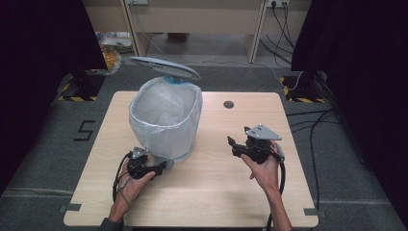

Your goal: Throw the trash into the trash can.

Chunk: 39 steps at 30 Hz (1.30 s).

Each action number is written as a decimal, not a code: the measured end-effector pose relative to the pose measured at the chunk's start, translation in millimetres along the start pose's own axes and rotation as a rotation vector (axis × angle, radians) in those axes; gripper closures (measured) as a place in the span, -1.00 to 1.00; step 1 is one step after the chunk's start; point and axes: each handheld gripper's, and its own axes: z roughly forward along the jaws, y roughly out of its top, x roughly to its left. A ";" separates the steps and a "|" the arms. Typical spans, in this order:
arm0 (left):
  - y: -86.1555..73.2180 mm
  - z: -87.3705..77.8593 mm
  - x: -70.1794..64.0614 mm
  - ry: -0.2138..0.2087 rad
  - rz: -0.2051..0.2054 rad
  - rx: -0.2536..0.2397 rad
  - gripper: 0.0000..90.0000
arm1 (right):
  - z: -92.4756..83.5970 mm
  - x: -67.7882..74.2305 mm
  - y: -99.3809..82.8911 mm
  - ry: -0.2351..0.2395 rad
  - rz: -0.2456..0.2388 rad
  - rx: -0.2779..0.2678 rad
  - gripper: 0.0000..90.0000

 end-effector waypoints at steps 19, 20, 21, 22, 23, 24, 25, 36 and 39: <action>0.0 -0.1 0.2 0.001 0.003 0.004 -0.73 | 4.3 -3.1 -52.8 -0.038 0.039 0.045 -0.42; 0.0 0.0 0.1 0.001 0.003 0.004 -0.72 | 4.6 -3.7 -56.6 -0.041 0.043 0.048 -0.42; 0.0 0.0 0.0 0.001 0.002 0.003 -0.72 | 4.7 -4.0 -58.8 -0.048 0.043 0.050 -0.42; 0.0 0.0 0.1 0.000 0.002 0.004 -0.72 | 4.7 -4.2 -61.0 -0.050 0.047 0.054 -0.42; 0.1 -0.2 0.2 -0.001 0.003 0.006 -0.72 | 4.7 -4.3 -63.9 -0.055 0.052 0.056 -0.42; 0.1 -0.2 0.2 -0.001 0.002 0.006 -0.72 | 4.8 -4.5 -67.4 -0.057 0.058 0.056 -0.42; 0.1 -0.1 0.1 0.000 0.002 0.005 -0.72 | 5.1 -4.9 -69.6 -0.055 0.060 0.058 -0.42; 0.0 -0.1 0.1 0.000 0.002 0.004 -0.72 | 6.0 -5.2 -93.6 -0.065 0.092 0.099 -0.43; 0.0 -0.1 0.1 0.000 0.002 0.004 -0.72 | 7.1 -4.1 -97.3 -0.056 0.096 0.114 -0.43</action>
